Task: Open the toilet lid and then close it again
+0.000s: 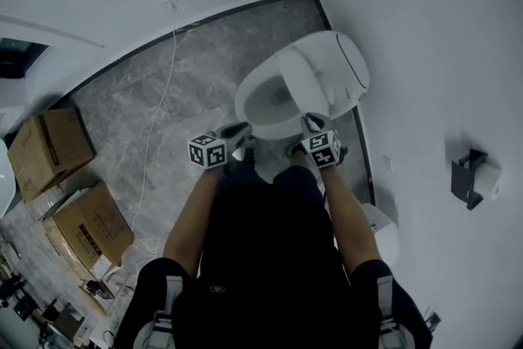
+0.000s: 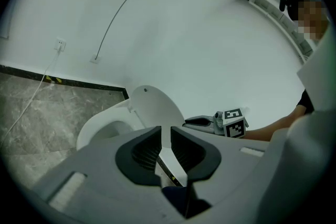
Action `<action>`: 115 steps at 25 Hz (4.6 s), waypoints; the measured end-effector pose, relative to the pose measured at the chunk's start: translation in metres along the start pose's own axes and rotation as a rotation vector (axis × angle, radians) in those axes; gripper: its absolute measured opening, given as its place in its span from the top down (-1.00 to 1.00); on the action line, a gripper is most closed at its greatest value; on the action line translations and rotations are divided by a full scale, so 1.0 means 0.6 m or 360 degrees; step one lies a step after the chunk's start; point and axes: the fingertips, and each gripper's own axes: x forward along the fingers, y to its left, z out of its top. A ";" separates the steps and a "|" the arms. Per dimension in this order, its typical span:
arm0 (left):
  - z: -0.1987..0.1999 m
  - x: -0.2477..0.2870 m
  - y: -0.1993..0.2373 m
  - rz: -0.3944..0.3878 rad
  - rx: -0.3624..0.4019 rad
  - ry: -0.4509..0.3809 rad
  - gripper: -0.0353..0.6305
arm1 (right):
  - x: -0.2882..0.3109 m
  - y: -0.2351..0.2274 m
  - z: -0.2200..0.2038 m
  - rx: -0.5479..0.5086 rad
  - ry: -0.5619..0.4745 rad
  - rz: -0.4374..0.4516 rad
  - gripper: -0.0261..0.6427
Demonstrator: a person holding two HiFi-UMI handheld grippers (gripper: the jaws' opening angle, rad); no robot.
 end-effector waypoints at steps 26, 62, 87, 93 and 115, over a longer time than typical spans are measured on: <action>-0.005 0.173 0.030 -0.0057 -0.0226 0.0039 0.53 | 0.056 0.095 -0.009 -0.0202 0.0099 0.0330 0.67; -0.071 0.157 0.153 0.0076 -0.0333 0.0155 0.67 | 0.093 0.166 -0.100 -0.0157 0.0328 0.0656 0.65; -0.172 0.138 0.295 0.0415 -0.0345 0.0247 0.57 | 0.136 0.153 -0.219 0.0104 0.0321 0.0781 0.91; -0.197 0.136 0.329 0.0468 -0.0373 0.0258 0.57 | 0.164 0.158 -0.230 0.0168 0.0311 0.0797 0.91; -0.270 0.156 0.427 0.0499 -0.0460 0.0297 0.56 | 0.263 0.165 -0.207 0.0192 0.0120 0.0795 0.91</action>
